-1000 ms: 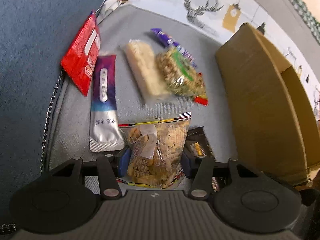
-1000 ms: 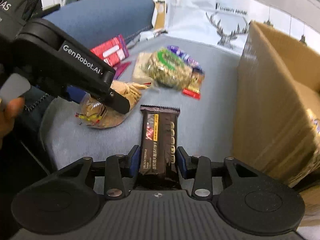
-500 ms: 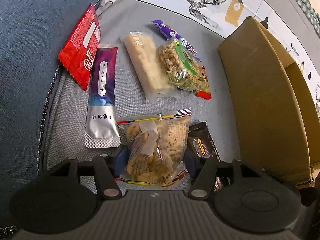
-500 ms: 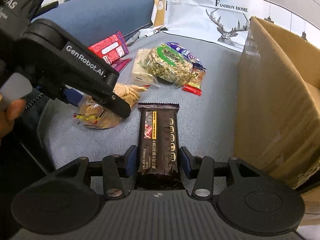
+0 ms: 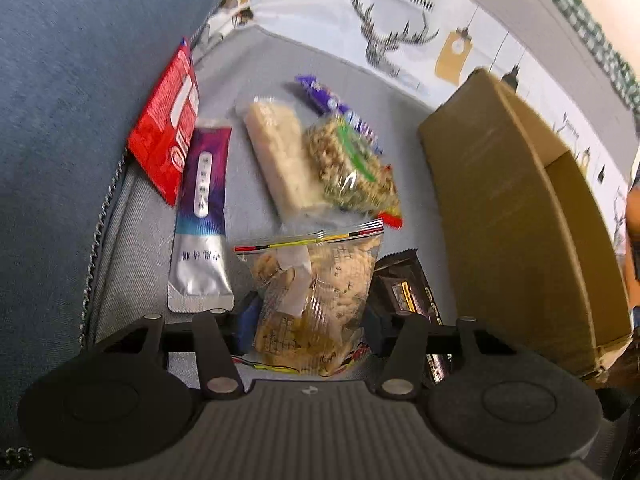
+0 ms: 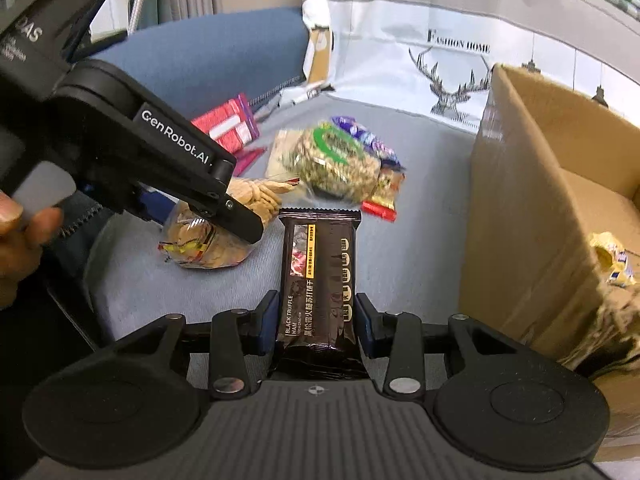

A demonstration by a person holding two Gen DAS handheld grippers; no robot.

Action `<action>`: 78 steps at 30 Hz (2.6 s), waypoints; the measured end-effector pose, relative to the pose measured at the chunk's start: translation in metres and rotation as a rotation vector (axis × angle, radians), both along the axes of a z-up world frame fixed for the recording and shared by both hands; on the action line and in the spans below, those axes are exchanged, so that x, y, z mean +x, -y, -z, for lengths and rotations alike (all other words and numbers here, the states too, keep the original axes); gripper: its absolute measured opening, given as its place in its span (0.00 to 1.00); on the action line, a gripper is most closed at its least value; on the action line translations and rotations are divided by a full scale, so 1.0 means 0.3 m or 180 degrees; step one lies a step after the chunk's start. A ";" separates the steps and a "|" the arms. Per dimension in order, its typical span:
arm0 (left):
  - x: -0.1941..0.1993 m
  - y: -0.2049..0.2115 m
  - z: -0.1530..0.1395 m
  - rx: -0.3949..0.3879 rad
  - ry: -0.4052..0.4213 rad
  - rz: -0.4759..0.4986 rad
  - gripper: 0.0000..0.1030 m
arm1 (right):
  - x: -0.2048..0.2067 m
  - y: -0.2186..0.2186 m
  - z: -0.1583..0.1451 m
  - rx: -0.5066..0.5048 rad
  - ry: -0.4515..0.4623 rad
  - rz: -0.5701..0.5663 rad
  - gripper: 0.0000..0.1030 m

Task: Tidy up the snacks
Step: 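Grasp the clear cookie bag with the left tool while the right tool holds the chocolate bar, then carry the chocolate bar with the right tool while the left tool carries the cookie bag to the box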

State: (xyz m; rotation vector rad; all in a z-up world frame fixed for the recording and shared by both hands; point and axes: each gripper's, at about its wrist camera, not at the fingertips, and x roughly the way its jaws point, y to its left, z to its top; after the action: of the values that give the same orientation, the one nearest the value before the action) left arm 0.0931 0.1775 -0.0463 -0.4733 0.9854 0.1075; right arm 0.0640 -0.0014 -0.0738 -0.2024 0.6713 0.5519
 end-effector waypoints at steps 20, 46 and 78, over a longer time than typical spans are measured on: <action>-0.093 -0.021 -0.092 -0.0069 0.0753 -0.0167 0.56 | -0.037 0.068 -0.132 0.0534 0.0355 0.0011 0.40; -0.119 -0.002 -0.111 0.0032 0.0902 -0.0195 0.56 | -0.038 0.124 -0.237 0.0945 0.0587 -0.0004 0.40; -0.135 -0.016 -0.164 0.0054 0.1017 -0.0610 0.56 | 0.071 0.314 -0.297 0.1479 0.0695 0.0700 0.40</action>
State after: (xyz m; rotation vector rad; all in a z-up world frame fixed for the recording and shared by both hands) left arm 0.0526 0.1825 0.0028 -0.5499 0.6247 0.2056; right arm 0.0852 -0.0955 0.0153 0.2423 0.3338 0.4522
